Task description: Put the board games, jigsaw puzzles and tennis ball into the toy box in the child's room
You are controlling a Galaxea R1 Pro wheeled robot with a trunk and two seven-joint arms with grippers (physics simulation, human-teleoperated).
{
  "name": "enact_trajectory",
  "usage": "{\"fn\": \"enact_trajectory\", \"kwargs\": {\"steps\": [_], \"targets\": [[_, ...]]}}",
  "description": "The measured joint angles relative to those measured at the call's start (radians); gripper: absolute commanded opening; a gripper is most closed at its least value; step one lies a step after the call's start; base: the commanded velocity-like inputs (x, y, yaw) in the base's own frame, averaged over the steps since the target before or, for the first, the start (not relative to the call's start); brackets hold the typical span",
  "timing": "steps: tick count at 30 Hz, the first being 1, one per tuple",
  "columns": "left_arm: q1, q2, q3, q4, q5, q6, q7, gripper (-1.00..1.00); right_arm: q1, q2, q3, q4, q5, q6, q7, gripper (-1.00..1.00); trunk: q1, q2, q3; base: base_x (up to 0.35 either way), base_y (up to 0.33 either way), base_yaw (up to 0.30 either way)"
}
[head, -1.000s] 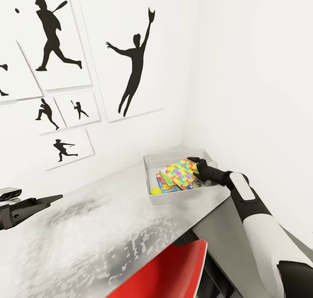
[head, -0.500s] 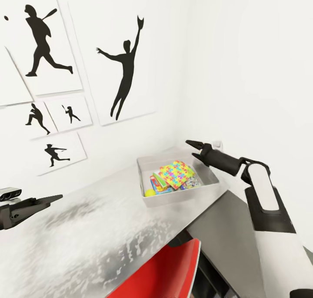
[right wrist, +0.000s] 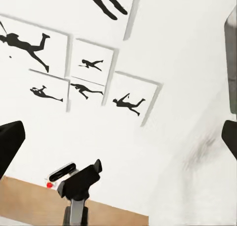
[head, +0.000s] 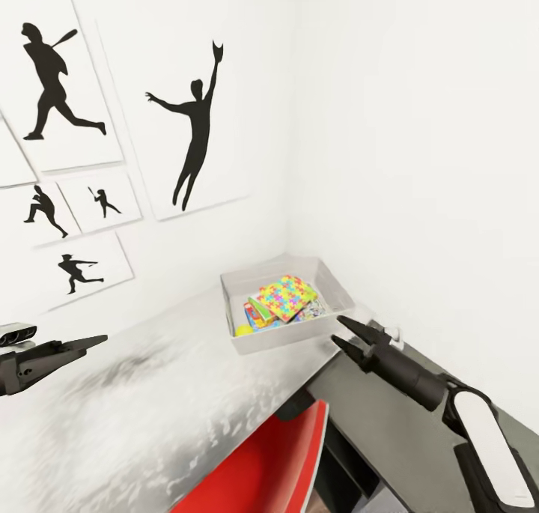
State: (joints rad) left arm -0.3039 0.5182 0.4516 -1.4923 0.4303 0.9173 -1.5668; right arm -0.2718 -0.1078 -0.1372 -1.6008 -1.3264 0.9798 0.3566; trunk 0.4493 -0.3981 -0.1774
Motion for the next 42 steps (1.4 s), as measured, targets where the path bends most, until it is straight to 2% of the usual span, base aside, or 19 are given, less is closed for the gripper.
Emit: {"fn": "enact_trajectory", "kwargs": {"steps": [4,6,8,9,10,11,13,16,19,22,25,34,42], "targets": [[0.001,0.000,0.001,0.000,0.000,-0.001,0.000,1.00,0.117,-0.021,-0.040,-0.001,0.014,-0.034,0.136,1.00,0.000,0.000,0.006,-0.072,0.000,-0.145],[0.001,0.000,0.001,0.000,0.000,-0.001,0.000,1.00,0.175,-0.028,-0.052,-0.001,0.042,-0.077,0.210,1.00,0.000,0.000,0.009,-0.181,0.000,-0.146],[0.001,0.000,0.001,0.000,0.000,-0.001,0.000,1.00,0.241,-0.046,-0.069,0.000,0.109,-0.157,0.334,1.00,0.000,0.000,0.011,-0.177,0.000,-0.086],[0.001,0.000,0.001,0.000,0.000,-0.001,0.000,1.00,0.254,-0.054,-0.074,-0.001,0.128,-0.178,0.375,1.00,0.000,0.000,0.012,-0.111,0.000,-0.049],[0.001,0.000,0.001,0.000,0.000,-0.001,0.000,1.00,0.271,-0.069,-0.081,0.000,0.164,-0.215,0.461,1.00,0.000,0.000,0.012,-0.089,0.000,-0.039],[0.001,0.000,0.001,0.000,0.000,-0.001,0.000,1.00,0.278,-0.075,-0.084,0.000,0.182,-0.233,0.507,1.00,0.000,0.000,0.013,-0.057,0.000,-0.025],[0.001,0.000,0.002,0.000,0.000,-0.001,0.000,1.00,0.293,-0.088,-0.092,0.002,0.251,-0.292,0.658,1.00,0.000,0.000,0.013,-0.033,0.000,-0.014],[0.001,0.000,0.002,0.000,0.000,-0.001,0.000,1.00,0.300,-0.093,-0.100,0.004,0.332,-0.333,0.738,1.00,0.000,0.000,0.013,-0.013,0.000,-0.006],[0.001,0.000,0.002,0.000,0.000,-0.001,0.000,1.00,0.302,-0.093,-0.108,0.008,0.370,-0.346,0.763,1.00,0.000,0.000,0.013,-0.004,0.000,-0.002],[0.001,0.000,0.002,0.000,0.000,-0.001,0.000,1.00,0.303,-0.094,-0.115,0.011,0.381,-0.351,0.772,1.00,0.000,0.000,0.013,-0.001,0.000,-0.001],[0.001,0.000,0.002,0.000,0.000,-0.001,0.000,1.00,0.304,-0.093,-0.133,0.015,0.386,-0.350,0.775,1.00,0.000,0.000,0.013,0.000,0.000,0.000],[0.001,0.000,0.002,0.000,0.000,-0.001,0.000,1.00,0.303,-0.092,-0.139,0.017,0.389,-0.354,0.775,1.00,0.000,0.000,0.015,-0.024,0.000,-0.019],[0.001,0.001,0.003,0.000,0.000,-0.001,0.000,1.00,0.303,-0.091,-0.142,0.017,0.388,-0.354,0.778,1.00,0.001,0.000,0.025,-0.246,0.000,-0.128]]}}
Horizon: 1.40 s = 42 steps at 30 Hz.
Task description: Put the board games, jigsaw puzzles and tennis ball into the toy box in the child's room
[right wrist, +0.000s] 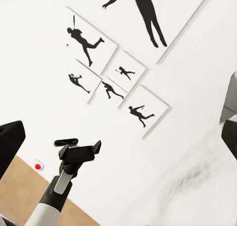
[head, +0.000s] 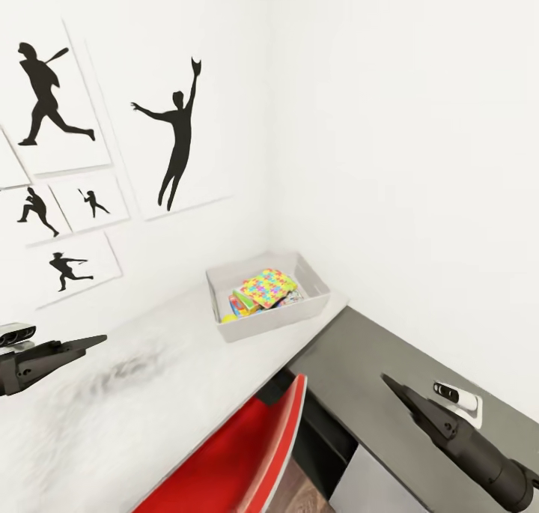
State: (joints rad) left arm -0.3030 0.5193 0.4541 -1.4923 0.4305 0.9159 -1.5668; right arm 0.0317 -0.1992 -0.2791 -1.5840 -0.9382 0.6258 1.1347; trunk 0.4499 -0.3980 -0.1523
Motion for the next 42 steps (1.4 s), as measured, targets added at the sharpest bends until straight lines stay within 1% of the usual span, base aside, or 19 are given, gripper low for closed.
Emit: {"fn": "enact_trajectory", "kwargs": {"steps": [7,37,42], "targets": [[0.001,0.003,0.001,0.001,0.000,0.000,0.000,1.00,0.000,0.000,0.000,0.000,0.000,-0.001,0.004,1.00,0.000,0.000,0.010,-0.207,0.000,-0.147],[0.002,0.007,0.005,0.001,0.000,-0.002,0.000,1.00,0.001,0.000,-0.001,0.000,0.000,-0.002,0.009,1.00,-0.001,0.000,0.055,-0.037,0.000,-0.163],[0.012,0.007,0.007,0.001,-0.001,-0.004,0.000,1.00,0.001,0.000,-0.001,0.000,0.001,-0.002,0.008,1.00,-0.001,0.000,0.063,-0.002,0.000,-0.176]]}}
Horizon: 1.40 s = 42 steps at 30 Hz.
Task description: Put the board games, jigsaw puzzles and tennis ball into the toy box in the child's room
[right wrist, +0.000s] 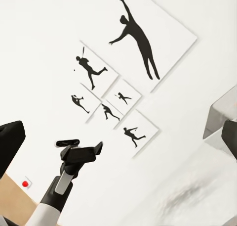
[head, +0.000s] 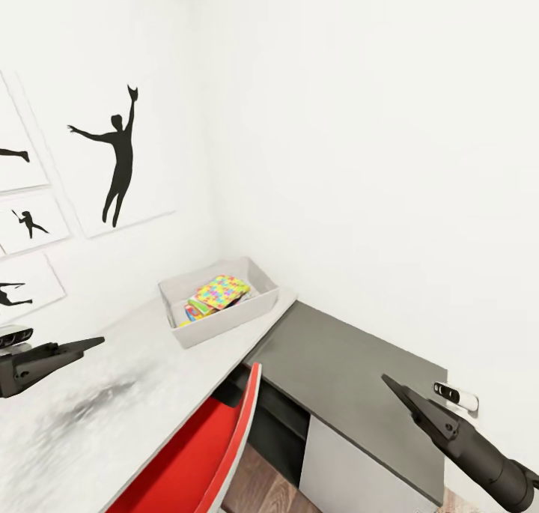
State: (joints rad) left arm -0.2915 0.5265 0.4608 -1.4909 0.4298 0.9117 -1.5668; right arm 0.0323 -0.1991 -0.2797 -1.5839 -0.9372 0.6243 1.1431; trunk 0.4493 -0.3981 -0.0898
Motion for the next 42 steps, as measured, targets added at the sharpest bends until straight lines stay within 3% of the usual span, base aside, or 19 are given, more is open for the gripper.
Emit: {"fn": "enact_trajectory", "kwargs": {"steps": [8,24,42], "targets": [[0.008,0.000,0.006,0.000,0.002,-0.018,0.000,1.00,0.000,-0.001,-0.002,0.000,-0.001,0.001,0.001,1.00,0.000,0.000,0.012,0.000,0.000,-0.180],[0.009,0.000,0.007,0.000,0.002,-0.022,0.000,1.00,0.008,-0.002,-0.052,0.000,-0.009,0.007,0.004,1.00,0.000,0.000,0.035,0.000,0.000,-0.193],[0.010,0.001,0.009,0.000,0.002,-0.022,0.000,1.00,0.015,-0.004,-0.057,0.001,-0.008,0.013,0.005,1.00,0.000,0.000,0.058,0.000,-0.087,-0.219]]}}
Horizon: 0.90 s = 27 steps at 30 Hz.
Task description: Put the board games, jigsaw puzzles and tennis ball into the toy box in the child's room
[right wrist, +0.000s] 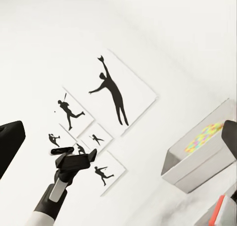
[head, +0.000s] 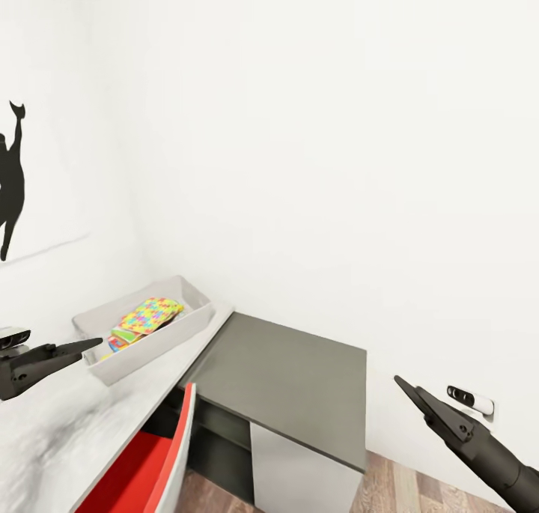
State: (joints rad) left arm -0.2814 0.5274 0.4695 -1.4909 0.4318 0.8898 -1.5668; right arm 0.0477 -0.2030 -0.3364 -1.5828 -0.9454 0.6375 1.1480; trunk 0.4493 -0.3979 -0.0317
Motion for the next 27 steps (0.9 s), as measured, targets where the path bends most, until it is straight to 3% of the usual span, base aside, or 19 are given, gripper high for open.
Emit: {"fn": "enact_trajectory", "kwargs": {"steps": [12,27], "targets": [[0.000,0.000,0.000,0.000,0.000,0.000,0.000,1.00,0.000,0.000,-0.029,0.022,-0.002,0.004,-0.001,1.00,0.000,0.000,0.010,0.000,-0.008,-0.250],[0.000,0.000,0.000,0.000,0.000,0.000,0.000,1.00,0.000,0.001,-0.034,0.023,-0.002,0.004,-0.002,1.00,0.000,-0.001,0.022,-0.032,-0.018,-0.251]]}}
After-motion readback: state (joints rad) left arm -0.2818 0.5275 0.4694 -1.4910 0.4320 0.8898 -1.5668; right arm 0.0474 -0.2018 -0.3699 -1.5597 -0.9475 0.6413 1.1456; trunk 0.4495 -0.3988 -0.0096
